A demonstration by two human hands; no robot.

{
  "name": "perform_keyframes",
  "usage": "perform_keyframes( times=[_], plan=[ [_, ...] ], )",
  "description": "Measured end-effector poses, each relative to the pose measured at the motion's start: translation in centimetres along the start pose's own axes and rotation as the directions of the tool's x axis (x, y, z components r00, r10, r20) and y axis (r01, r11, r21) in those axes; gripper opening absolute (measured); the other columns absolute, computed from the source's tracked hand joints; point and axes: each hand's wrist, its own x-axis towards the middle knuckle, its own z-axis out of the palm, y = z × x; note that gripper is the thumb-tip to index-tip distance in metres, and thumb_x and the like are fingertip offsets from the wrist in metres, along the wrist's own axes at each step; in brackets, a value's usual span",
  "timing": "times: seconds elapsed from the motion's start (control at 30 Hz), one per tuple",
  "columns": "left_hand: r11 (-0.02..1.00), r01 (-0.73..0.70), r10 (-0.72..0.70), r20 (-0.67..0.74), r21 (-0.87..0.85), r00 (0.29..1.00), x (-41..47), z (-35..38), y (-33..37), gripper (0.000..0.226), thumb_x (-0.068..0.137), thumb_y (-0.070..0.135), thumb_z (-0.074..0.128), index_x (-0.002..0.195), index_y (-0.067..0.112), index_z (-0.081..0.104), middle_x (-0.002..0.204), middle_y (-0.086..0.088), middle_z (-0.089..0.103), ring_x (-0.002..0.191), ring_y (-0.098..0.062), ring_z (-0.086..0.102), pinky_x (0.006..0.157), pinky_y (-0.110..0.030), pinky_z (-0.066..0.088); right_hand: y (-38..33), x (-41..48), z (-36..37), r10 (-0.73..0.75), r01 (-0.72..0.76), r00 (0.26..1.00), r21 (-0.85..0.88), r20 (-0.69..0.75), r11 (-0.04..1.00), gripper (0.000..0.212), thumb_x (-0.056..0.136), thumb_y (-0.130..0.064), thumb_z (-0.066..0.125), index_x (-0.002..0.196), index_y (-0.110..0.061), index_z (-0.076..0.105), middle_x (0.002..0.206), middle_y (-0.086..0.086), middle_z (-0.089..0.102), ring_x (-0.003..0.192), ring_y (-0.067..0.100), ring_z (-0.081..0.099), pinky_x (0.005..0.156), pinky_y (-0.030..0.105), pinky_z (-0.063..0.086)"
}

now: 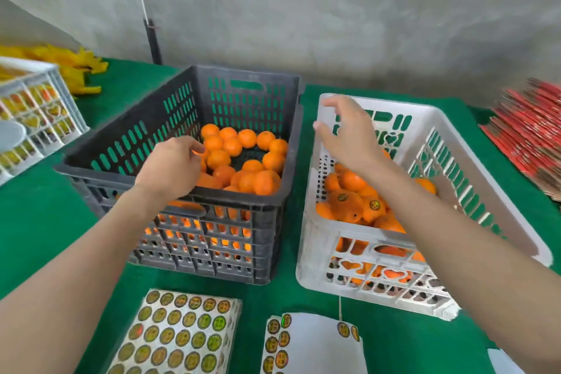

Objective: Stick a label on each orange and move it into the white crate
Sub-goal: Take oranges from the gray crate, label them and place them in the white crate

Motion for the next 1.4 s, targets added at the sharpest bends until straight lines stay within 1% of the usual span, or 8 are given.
perform_keyframes(
  times=[0.1, 0.2, 0.4, 0.7, 0.93, 1.07, 1.27, 1.4],
  plan=[
    [1.0, 0.012, -0.012, -0.001, -0.027, 1.0, 0.5, 0.4, -0.5, 0.027, 0.091, 0.01, 0.052, 0.116, 0.014, 0.062, 0.098, -0.01, 0.064, 0.079, -0.023, 0.053, 0.067, -0.032, 0.041, -5.9, 2.1, 4.1, -0.255, 0.269, 0.898, 0.012, 0.358, 0.963, 0.026, 0.083, -0.012, 0.062, 0.107, -0.002, 0.063, 0.106, 0.011, 0.066, 0.097, 0.025, 0.06, 0.084, 0.031, 0.045],
    [1.0, 0.007, -0.007, 0.012, -0.017, 1.0, 0.8, 0.5, -0.7, 0.025, 0.092, 0.015, 0.055, 0.117, 0.017, 0.061, 0.101, -0.006, 0.063, 0.083, -0.024, 0.052, 0.069, -0.032, 0.042, -7.6, 4.1, 9.1, -0.008, 0.463, 0.562, -0.307, 0.827, 0.832, 0.036, 0.086, -0.019, 0.062, 0.118, -0.003, 0.058, 0.115, 0.012, 0.06, 0.1, 0.029, 0.055, 0.085, 0.041, 0.049],
    [1.0, -0.012, 0.012, 0.007, -0.017, 1.0, 0.8, 0.5, -0.9, 0.027, 0.093, 0.018, 0.053, 0.119, 0.021, 0.058, 0.108, -0.008, 0.065, 0.096, -0.031, 0.06, 0.077, -0.042, 0.052, -6.2, 5.7, 13.9, 0.489, 0.441, 0.218, -0.532, 0.845, 0.723, 0.068, 0.089, -0.038, 0.062, 0.145, -0.02, 0.027, 0.146, 0.005, 0.034, 0.123, 0.033, 0.043, 0.095, 0.043, 0.04],
    [1.0, -0.007, 0.007, 0.016, -0.001, 1.0, 0.6, 0.8, -1.0, 0.027, 0.092, 0.026, 0.056, 0.119, 0.024, 0.057, 0.104, -0.003, 0.066, 0.085, -0.025, 0.061, 0.063, -0.032, 0.046, -5.6, 4.2, 14.1, 0.359, 0.054, 0.593, -0.481, 0.721, 0.875, 0.05, 0.09, -0.028, 0.053, 0.135, -0.01, 0.04, 0.138, 0.016, 0.043, 0.124, 0.034, 0.042, 0.101, 0.045, 0.034],
    [0.993, -0.065, 0.062, -0.036, -0.095, 0.997, 0.2, 0.3, -1.1, 0.026, 0.093, 0.019, 0.056, 0.119, 0.017, 0.059, 0.088, 0.002, 0.062, 0.078, -0.023, 0.061, 0.066, -0.035, 0.053, -8.0, 2.4, 5.9, -0.07, -0.067, 0.766, 0.188, 0.639, 0.98, 0.064, 0.073, -0.014, 0.077, 0.12, -0.025, 0.034, 0.125, 0.001, 0.045, 0.114, 0.019, 0.049, 0.09, 0.037, 0.049],
    [0.956, -0.157, 0.112, -0.186, -0.247, 0.976, -0.6, -0.4, -1.3, 0.022, 0.093, 0.008, 0.056, 0.113, 0.01, 0.065, 0.083, -0.002, 0.062, 0.067, -0.008, 0.055, 0.059, -0.007, 0.042, -7.8, -2.4, -1.0, -0.107, -0.317, 0.805, 0.575, 0.584, 0.754, 0.061, 0.066, -0.003, 0.073, 0.114, -0.028, 0.044, 0.123, -0.006, 0.045, 0.107, 0.01, 0.055, 0.081, 0.029, 0.051],
    [0.86, -0.309, 0.251, -0.192, -0.406, 0.949, -4.9, -1.0, 1.9, 0.021, 0.091, 0.008, 0.058, 0.109, 0.016, 0.065, 0.088, 0.005, 0.064, 0.076, -0.001, 0.058, 0.065, -0.003, 0.042, -5.3, -11.1, -3.5, -0.123, -0.691, 0.707, 0.717, 0.697, 0.089, 0.081, 0.046, -0.017, 0.089, 0.118, -0.009, 0.053, 0.111, 0.014, 0.061, 0.091, 0.034, 0.064, 0.069, 0.039, 0.057],
    [0.721, -0.236, 0.443, 0.172, -0.651, 0.88, -10.0, 0.5, 4.5, 0.016, 0.09, 0.039, 0.049, 0.102, 0.042, 0.058, 0.089, 0.016, 0.069, 0.081, -0.003, 0.065, 0.067, -0.015, 0.051, -4.2, -14.4, -2.8, -0.028, -0.778, 0.623, 0.623, 0.782, 0.085, 0.076, 0.057, -0.033, 0.084, 0.118, -0.002, 0.051, 0.099, 0.024, 0.06, 0.069, 0.034, 0.063, 0.051, 0.027, 0.051]
  ],
)
